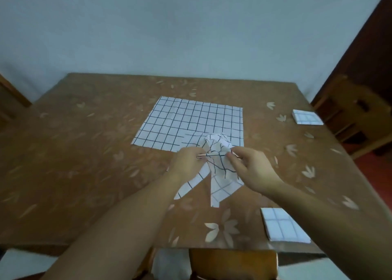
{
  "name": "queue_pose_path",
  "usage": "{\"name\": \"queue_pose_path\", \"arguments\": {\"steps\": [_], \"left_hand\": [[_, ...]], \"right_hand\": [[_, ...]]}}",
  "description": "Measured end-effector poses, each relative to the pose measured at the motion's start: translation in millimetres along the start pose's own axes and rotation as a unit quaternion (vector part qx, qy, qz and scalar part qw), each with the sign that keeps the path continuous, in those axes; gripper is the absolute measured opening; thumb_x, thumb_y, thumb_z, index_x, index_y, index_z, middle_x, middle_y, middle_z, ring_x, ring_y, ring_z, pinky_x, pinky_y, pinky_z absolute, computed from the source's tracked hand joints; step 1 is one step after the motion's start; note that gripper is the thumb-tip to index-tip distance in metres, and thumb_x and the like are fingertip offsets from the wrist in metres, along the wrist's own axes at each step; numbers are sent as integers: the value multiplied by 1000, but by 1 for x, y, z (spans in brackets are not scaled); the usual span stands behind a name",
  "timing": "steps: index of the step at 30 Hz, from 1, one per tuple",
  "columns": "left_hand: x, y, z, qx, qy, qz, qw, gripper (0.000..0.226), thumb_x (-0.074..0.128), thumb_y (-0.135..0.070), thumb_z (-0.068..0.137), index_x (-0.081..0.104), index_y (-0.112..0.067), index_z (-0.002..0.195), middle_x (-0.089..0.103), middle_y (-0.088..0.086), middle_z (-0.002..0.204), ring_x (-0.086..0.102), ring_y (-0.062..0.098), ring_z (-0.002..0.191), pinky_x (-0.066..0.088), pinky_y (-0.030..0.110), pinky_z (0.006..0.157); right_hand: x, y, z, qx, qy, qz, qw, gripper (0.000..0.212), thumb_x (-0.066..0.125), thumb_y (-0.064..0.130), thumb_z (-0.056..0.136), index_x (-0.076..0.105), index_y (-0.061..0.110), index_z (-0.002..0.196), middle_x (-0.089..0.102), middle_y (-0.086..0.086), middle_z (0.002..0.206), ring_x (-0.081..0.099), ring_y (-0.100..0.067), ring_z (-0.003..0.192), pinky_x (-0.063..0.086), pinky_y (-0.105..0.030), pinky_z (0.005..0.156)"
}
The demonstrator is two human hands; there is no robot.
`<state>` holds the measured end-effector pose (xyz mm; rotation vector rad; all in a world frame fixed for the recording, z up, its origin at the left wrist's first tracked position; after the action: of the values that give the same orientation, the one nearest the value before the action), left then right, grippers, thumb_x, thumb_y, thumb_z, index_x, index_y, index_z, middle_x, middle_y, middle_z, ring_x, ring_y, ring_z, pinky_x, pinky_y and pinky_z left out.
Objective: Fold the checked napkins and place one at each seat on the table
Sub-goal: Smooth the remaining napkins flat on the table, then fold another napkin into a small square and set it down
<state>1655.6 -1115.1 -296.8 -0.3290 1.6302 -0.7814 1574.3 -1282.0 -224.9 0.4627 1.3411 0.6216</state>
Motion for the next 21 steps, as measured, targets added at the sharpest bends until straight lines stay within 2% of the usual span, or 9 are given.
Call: {"name": "queue_pose_path", "arguments": {"steps": [4, 6, 8, 10, 12, 14, 16, 18, 21], "left_hand": [[-40, -26, -8, 12, -21, -15, 1000, 19, 55, -17, 89, 70, -25, 80, 67, -6, 78, 62, 22, 78, 52, 36, 65], [-64, -42, -17, 22, -21, -31, 999, 27, 51, -6, 85, 68, -25, 76, 68, -6, 79, 61, 21, 79, 47, 31, 65], [-87, -59, -29, 35, -13, -50, 998, 26, 51, -3, 83, 72, -17, 82, 72, -1, 88, 63, 20, 85, 50, 31, 71], [-106, -73, -42, 56, -1, -58, 997, 20, 56, -6, 84, 74, -14, 85, 72, 0, 90, 65, 19, 88, 51, 28, 75], [-127, -86, -58, 73, 9, -54, 996, 20, 57, -8, 86, 74, -18, 88, 70, -6, 91, 64, 15, 90, 49, 23, 75], [-147, -99, -75, 87, 17, -47, 995, 22, 56, -8, 88, 74, -21, 92, 68, -10, 92, 64, 11, 89, 46, 15, 71], [-164, -109, -91, 99, 19, -61, 993, 18, 60, -12, 88, 74, -22, 92, 68, -13, 90, 65, 10, 84, 49, 14, 67], [-179, -115, -108, 109, 15, -76, 991, 13, 64, -15, 88, 75, -21, 91, 68, -17, 88, 63, 1, 79, 50, 13, 66], [-200, -114, -128, 118, -11, -72, 990, 20, 61, -12, 86, 75, -25, 92, 69, -17, 87, 60, -4, 76, 47, 16, 70]], "right_hand": [[-15, 13, -12, 22, 174, -32, 984, 48, 61, 38, 91, 41, 4, 64, 34, -2, 59, 30, -8, 54, 26, -26, 55], [-14, 21, -23, 66, 316, -17, 946, 48, 62, 53, 87, 53, 12, 64, 45, 4, 57, 44, -6, 54, 38, -22, 61], [-18, 30, -31, 124, 378, -5, 917, 44, 59, 60, 86, 69, 19, 79, 67, 8, 68, 62, -1, 64, 51, -21, 68], [-30, 36, -24, 145, 315, 18, 938, 44, 59, 54, 89, 73, 13, 90, 75, 0, 82, 68, -4, 71, 53, -22, 69], [-50, 46, -11, 128, 157, 20, 979, 31, 65, 38, 90, 70, 8, 86, 72, 0, 79, 65, -6, 67, 49, -17, 61], [-71, 61, -4, 91, 19, -23, 995, 14, 67, 25, 85, 65, 14, 93, 67, 3, 95, 63, -12, 82, 50, -23, 69], [-73, 78, 0, 50, 23, -104, 993, 41, 67, 23, 80, 57, 24, 119, 53, 6, 123, 57, -17, 106, 49, -33, 88], [-67, 93, 1, 29, 66, -171, 983, 51, 68, 29, 80, 55, 27, 129, 50, 5, 132, 53, -21, 118, 46, -41, 98], [-70, 113, 0, -10, 70, -169, 983, 22, 63, 28, 87, 69, 8, 94, 68, -7, 96, 61, -28, 93, 45, -33, 77]]}}
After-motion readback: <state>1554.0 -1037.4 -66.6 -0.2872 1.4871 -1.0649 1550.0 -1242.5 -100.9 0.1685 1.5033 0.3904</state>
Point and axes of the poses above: each hand's wrist, its own z-axis towards the middle knuckle, its own x-axis out of the palm, y = z × x, the point moved 5 cm from there along z, towards the middle knuckle
